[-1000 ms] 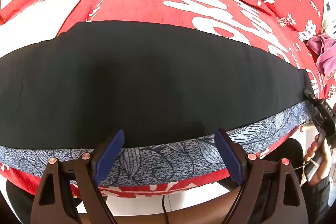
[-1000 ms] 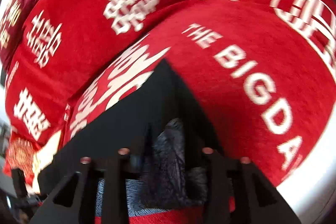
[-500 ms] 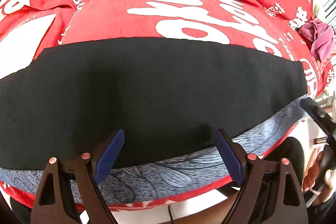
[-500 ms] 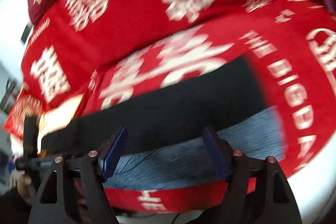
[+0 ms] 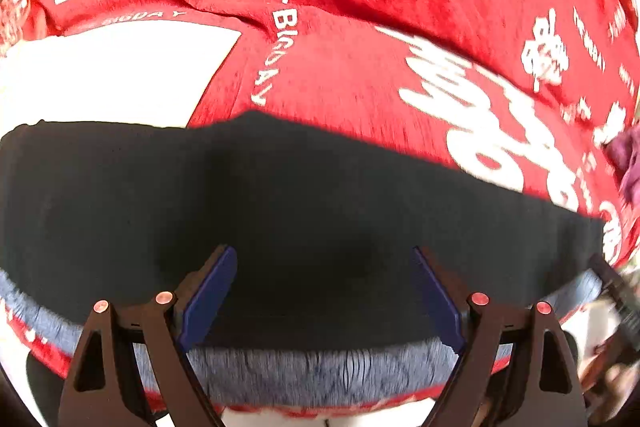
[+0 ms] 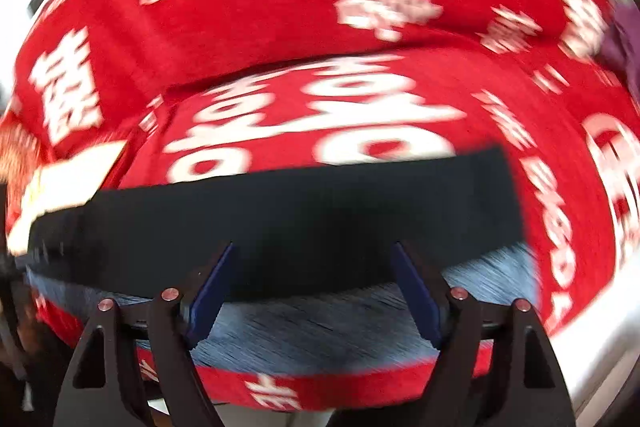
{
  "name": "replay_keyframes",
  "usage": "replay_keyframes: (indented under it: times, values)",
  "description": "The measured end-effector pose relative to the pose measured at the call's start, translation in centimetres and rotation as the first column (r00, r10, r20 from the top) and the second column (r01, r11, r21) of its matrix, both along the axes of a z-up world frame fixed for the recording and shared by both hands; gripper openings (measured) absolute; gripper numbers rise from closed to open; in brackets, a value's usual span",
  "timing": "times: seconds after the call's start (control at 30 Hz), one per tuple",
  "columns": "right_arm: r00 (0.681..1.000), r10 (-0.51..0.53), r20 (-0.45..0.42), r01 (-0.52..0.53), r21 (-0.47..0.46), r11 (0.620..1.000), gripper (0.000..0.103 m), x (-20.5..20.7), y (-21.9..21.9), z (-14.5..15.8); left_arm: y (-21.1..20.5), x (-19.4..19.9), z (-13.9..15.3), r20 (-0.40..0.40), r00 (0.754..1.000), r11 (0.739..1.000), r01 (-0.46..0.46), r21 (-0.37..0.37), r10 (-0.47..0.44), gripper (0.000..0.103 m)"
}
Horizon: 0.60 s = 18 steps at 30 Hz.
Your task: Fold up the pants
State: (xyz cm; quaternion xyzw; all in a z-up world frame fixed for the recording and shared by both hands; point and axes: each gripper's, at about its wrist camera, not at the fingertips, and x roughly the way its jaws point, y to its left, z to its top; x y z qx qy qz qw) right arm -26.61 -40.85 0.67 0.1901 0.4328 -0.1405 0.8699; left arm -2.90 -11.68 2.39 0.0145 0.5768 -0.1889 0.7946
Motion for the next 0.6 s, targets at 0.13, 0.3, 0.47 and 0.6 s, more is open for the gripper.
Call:
replay_keyframes:
  times: [0.13,0.3,0.47,0.6]
  values:
    - [0.990,0.129,-0.048,-0.129,0.004,0.992,0.082,5.1,2.9,-0.9,2.9,2.8,-3.1,-0.017,0.996,0.989,-0.082,0.123,0.084,0.088]
    - [0.982,0.164,-0.092,-0.161,0.036,0.986,0.082,3.6,2.7,-3.5,8.8,1.5,-2.1,-0.024,0.998,0.999,-0.053,-0.011,0.052,0.088]
    - [0.976,0.158,-0.147,-0.166,-0.039,0.985,0.082,0.6,1.0,-4.2,12.1,-0.1,-1.0,-0.006,0.999,0.999,-0.044,0.009,0.044,0.088]
    - [0.979,0.102,-0.178,-0.114,-0.061,0.992,0.083,-1.6,-1.8,-4.2,13.7,-0.5,-0.6,0.073,0.988,0.957,-0.151,0.247,0.137,0.088]
